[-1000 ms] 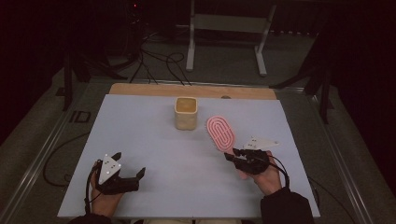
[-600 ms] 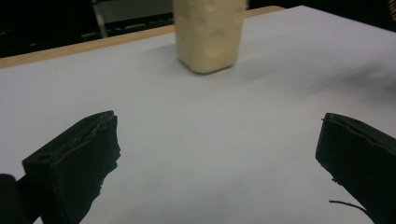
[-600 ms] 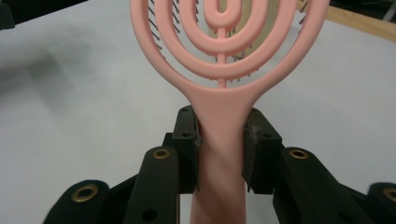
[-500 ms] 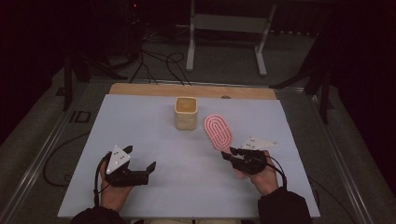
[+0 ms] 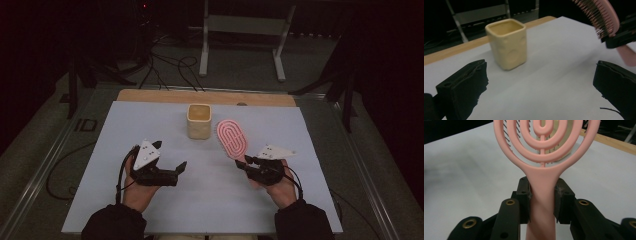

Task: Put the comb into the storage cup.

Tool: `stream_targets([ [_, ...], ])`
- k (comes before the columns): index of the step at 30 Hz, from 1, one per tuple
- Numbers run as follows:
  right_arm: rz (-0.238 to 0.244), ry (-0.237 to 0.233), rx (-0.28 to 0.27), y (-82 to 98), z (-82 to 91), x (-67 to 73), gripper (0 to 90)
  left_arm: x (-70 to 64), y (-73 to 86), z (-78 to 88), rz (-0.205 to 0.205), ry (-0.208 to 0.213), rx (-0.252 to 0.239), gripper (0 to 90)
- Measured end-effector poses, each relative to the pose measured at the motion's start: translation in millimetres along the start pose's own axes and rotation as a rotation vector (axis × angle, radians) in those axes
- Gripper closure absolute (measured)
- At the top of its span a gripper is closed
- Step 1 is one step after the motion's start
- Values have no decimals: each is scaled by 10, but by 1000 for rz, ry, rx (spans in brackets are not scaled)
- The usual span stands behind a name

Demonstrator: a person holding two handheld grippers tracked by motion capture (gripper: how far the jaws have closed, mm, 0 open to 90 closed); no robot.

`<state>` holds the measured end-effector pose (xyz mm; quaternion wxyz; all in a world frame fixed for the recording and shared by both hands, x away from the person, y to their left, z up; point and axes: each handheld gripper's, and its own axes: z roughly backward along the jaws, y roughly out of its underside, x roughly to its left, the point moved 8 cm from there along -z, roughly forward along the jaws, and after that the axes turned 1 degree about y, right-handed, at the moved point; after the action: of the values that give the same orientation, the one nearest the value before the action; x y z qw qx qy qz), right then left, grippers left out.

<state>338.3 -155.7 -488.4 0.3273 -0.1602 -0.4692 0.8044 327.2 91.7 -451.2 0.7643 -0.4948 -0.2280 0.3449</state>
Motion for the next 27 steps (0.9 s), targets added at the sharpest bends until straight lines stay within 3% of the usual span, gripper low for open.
stream_targets([
  [16,-22,19,-37,-40,35,-16,699,-302,-387,-311,-8,80,0,1],
  [27,-12,16,-51,-69,37,23,700,-539,-487,-565,-24,129,27,1],
])
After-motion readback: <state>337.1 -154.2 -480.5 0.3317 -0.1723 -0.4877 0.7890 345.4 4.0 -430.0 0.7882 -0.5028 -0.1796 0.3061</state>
